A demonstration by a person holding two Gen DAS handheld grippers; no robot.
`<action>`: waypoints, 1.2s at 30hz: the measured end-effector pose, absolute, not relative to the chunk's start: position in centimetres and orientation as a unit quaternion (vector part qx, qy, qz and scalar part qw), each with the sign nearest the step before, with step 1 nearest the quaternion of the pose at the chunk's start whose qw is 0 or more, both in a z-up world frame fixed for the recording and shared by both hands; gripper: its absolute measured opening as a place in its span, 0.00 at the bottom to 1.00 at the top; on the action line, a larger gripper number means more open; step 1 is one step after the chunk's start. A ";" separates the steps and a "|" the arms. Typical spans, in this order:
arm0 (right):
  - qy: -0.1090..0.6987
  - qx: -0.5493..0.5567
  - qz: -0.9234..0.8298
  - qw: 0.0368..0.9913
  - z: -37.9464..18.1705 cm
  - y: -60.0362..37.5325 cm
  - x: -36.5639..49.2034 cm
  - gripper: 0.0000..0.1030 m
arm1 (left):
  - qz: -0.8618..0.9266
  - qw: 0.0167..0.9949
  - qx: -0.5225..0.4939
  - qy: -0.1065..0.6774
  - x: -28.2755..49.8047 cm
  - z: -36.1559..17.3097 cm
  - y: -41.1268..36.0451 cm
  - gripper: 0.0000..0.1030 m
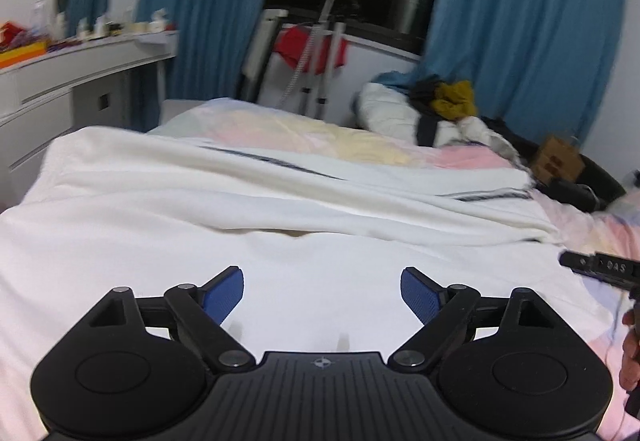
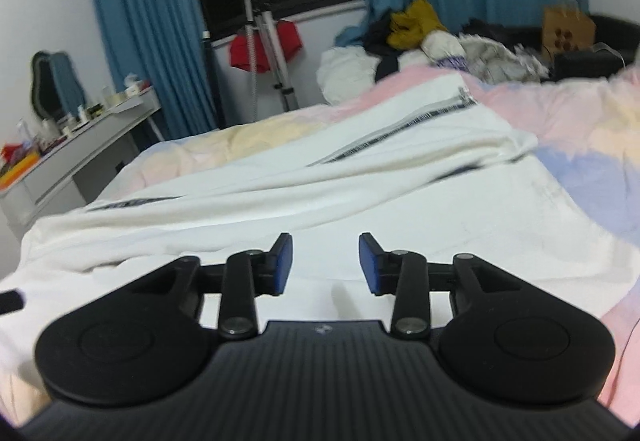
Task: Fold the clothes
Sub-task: 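Grasp the ribbed cuff with the left gripper while the right gripper grasps the other cuff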
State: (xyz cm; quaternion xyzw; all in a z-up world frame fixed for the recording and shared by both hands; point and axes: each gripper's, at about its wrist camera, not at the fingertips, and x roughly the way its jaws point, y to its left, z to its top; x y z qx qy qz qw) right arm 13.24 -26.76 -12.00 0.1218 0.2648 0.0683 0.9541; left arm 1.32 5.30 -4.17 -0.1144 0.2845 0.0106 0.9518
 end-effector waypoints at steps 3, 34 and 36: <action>0.269 0.147 0.048 0.951 -12.5 -27.6 13.6 0.64 | 0.036 0.942 -0.160 0.293 0.8 -3.8 8.3 0.99; 0.256 0.525 -0.276 0.764 -21.9 -53.7 13.0 0.74 | 0.251 0.764 -0.536 0.258 -6.0 -9.1 32.2 0.78; 0.251 0.536 -0.270 0.759 -22.4 -53.8 13.1 0.75 | 0.246 0.762 -0.544 0.251 -6.1 -9.4 32.1 0.71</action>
